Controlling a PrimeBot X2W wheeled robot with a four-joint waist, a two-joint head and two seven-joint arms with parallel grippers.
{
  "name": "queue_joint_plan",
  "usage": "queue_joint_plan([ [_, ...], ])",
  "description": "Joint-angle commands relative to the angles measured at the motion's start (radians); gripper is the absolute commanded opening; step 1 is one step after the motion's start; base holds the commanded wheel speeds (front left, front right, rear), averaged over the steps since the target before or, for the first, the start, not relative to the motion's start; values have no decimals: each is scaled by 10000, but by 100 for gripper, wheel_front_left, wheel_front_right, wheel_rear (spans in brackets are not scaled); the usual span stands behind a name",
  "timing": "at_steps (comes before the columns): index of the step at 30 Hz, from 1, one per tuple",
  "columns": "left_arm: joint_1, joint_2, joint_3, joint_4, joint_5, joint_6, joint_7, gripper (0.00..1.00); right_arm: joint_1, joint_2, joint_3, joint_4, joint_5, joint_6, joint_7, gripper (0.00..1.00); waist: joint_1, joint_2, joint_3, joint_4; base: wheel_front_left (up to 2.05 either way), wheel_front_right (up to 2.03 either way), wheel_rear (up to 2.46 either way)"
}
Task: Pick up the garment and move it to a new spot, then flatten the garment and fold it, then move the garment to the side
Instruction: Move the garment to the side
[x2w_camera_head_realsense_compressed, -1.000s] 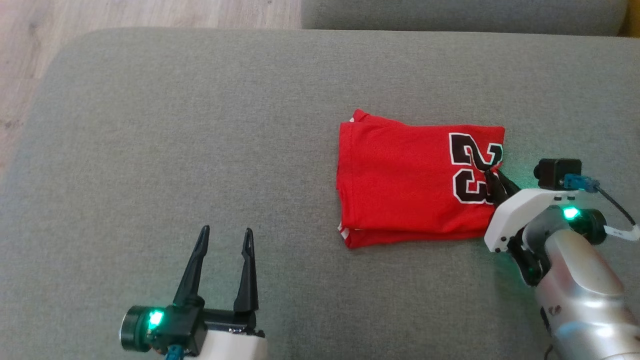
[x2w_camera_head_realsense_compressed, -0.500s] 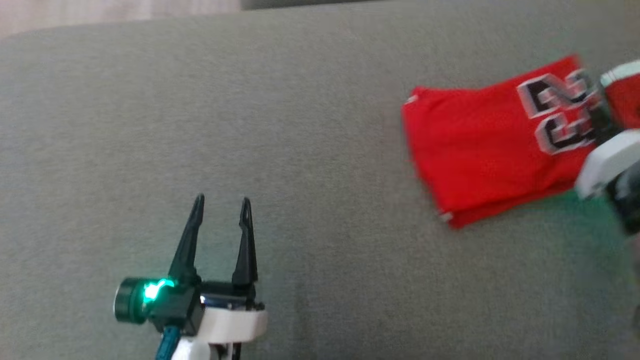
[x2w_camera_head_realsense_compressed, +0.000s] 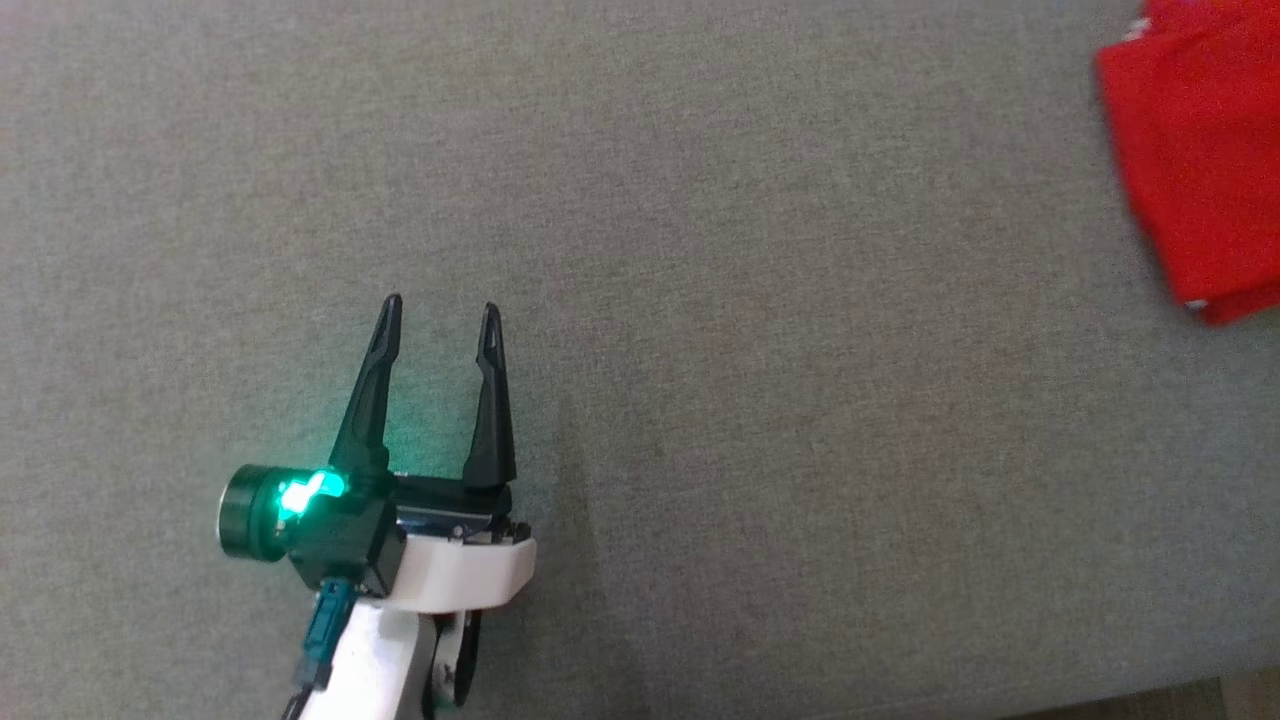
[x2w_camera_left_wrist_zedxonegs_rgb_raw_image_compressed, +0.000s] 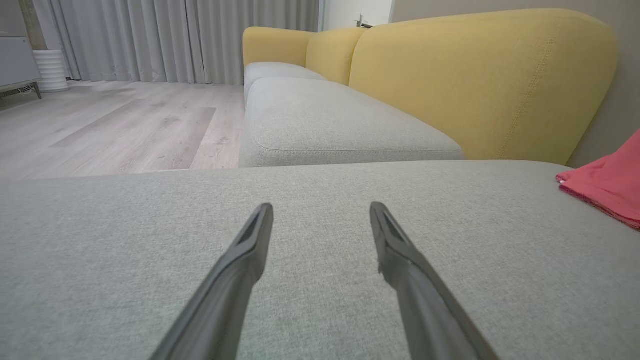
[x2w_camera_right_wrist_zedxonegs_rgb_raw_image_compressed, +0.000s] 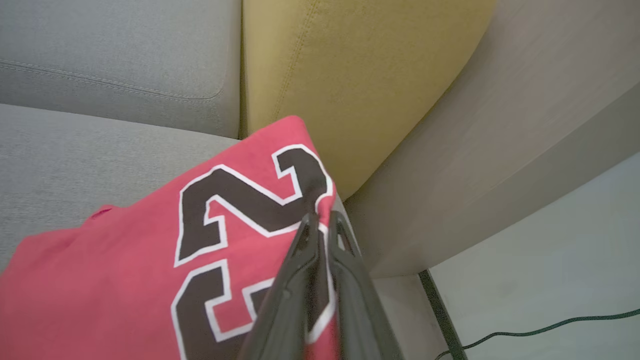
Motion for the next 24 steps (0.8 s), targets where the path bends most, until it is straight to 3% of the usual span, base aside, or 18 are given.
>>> queue_joint_plan([
  [1, -211, -34, 173, -250, 49, -29, -51, 100, 106, -641, -304, -474, -122, -7, 101, 0, -2, 0, 165, 16, 0, 0, 0],
  [7, -370, -34, 112, -171, -35, -23, -51, 100, 474, -904, -1265, -879, -501, -7, 602, 0, -2, 0, 245, 125, 0, 0, 0],
  [8, -374, -34, 108, -159, -42, -21, -51, 100, 526, -866, -1387, -943, -565, -7, 666, 3, -2, 0, 232, 136, 0, 0, 0],
  [9, -375, -34, 102, -142, -44, -19, -51, 100, 580, -827, -1499, -995, -646, -7, 749, 13, -2, 0, 216, 150, 0, 0, 0],
  [10, -375, -34, 94, -122, -38, -21, -51, 100, 631, -776, -1621, -1029, -758, -7, 852, 42, -2, 0, 197, 166, 0, 0, 0],
  [11, -376, -34, 86, -99, -32, -26, -51, 100, 691, -722, -1725, -1076, -891, -7, 940, 100, -2, 0, 172, 183, 0, 0, 0],
  [18, -261, -34, 118, 12, 21, -71, -51, 100, 1158, -8, -2225, -1522, -1547, -7, 953, 100, -2, 0, -207, 319, 0, 0, 0],
  [24, 211, -34, 337, 188, 93, -157, -51, 100, 2004, 1845, -1749, -1989, -1623, -7, 556, 100, -2, 0, -1061, 400, 0, 0, 0],
])
